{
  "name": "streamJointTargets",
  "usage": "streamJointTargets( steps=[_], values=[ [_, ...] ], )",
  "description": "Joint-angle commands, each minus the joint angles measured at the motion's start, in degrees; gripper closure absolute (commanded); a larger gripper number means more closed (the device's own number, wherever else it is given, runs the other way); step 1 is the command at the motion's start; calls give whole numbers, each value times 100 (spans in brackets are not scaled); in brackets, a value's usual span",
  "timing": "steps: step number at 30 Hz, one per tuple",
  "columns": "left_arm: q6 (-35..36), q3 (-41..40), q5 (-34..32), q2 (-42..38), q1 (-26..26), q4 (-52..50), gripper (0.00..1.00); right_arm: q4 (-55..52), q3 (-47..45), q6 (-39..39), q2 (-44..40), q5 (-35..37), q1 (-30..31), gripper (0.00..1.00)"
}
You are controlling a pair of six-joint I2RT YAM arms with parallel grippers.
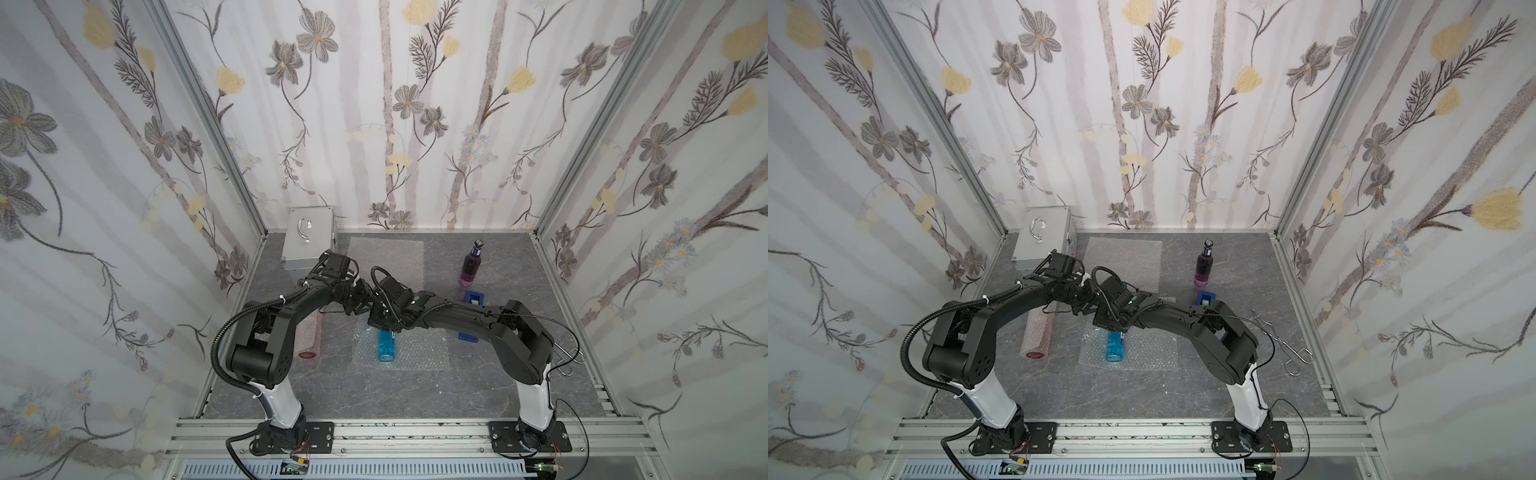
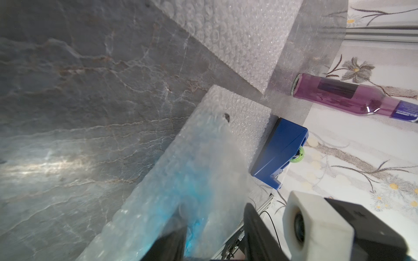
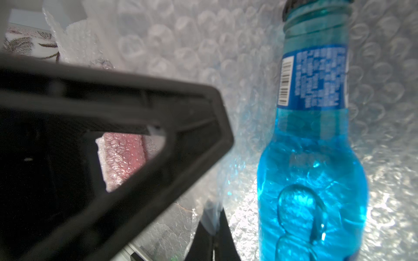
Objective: Wrap wine bottles in bubble wrap
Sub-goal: Wrap the wine bottle in bubble wrap.
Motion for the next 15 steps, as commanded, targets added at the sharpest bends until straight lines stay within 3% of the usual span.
streamJointTargets(
  steps=[1,7,12,15],
  values=[
    [438,57,-240,-294,31,-209,44,237,-12,58,-90,32,8,100],
    [1270,-267,-763,-1029,239,-374,29,297,-55,24,-94,-7,-10,100],
    [2117,-557,-1558,-1162,317,-360,28,395,-121,23,-111,-76,-41,100],
    [2434,-627,-1690,-1012,318,-252,31,421,-125,6,-112,-83,-53,100]
  ],
)
